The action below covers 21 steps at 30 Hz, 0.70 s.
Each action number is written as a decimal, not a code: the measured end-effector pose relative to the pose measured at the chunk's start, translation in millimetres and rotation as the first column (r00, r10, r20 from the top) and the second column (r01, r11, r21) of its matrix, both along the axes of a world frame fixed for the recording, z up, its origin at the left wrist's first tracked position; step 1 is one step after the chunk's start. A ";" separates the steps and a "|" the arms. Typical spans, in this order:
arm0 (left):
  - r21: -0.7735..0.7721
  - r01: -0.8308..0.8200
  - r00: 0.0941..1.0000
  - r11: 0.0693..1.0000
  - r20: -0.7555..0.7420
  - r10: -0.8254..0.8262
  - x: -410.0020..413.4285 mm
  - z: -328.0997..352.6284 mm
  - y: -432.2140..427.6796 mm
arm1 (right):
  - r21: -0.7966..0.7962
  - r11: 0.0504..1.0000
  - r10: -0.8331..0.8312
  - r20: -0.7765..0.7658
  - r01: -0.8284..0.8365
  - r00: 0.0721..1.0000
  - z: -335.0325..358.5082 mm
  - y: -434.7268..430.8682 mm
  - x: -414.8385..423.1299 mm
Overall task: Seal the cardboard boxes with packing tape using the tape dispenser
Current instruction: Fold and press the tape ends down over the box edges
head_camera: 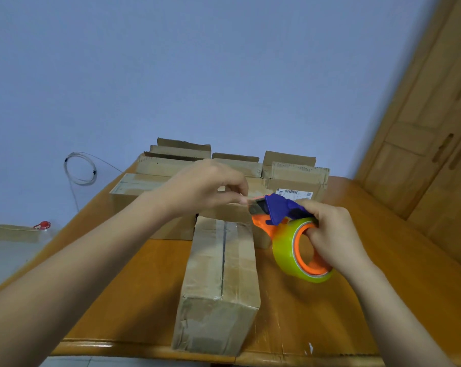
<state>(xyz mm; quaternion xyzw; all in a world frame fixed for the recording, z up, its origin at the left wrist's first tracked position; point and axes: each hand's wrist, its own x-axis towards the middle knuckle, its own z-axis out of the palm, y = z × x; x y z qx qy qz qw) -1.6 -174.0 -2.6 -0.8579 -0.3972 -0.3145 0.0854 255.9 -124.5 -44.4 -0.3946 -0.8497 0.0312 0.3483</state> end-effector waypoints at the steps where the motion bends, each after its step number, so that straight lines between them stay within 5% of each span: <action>1: 0.093 -0.040 0.999 0.995 -0.017 0.041 -2.2 -4.5 -0.1 | 0.072 0.997 -0.019 0.004 0.019 1.000 2.2 3.0 -2.5; 4: 0.200 -0.081 0.997 0.977 0.006 0.081 -5.1 -16.4 -1.8 | 0.253 0.966 -0.058 0.001 0.056 0.998 10.4 10.1 -10.6; 8: -0.011 -0.083 0.960 0.997 0.269 0.082 -5.8 -33.2 -5.5 | 0.442 0.894 -0.066 -0.018 0.067 0.998 15.7 16.1 -20.3; 14: -0.319 0.107 0.656 0.942 0.734 0.174 10.3 -39.1 -9.9 | 0.474 0.878 -0.041 -0.059 0.064 0.997 10.5 19.4 -28.3; 17: -0.389 0.141 0.613 0.911 0.756 0.228 13.4 -35.9 -10.6 | 0.459 0.886 -0.036 -0.065 0.061 0.997 8.9 20.5 -26.5; 21: -0.465 0.083 0.680 0.881 0.673 0.291 11.3 -31.7 -11.8 | 0.440 0.897 -0.032 -0.032 0.043 0.999 5.6 25.8 -24.9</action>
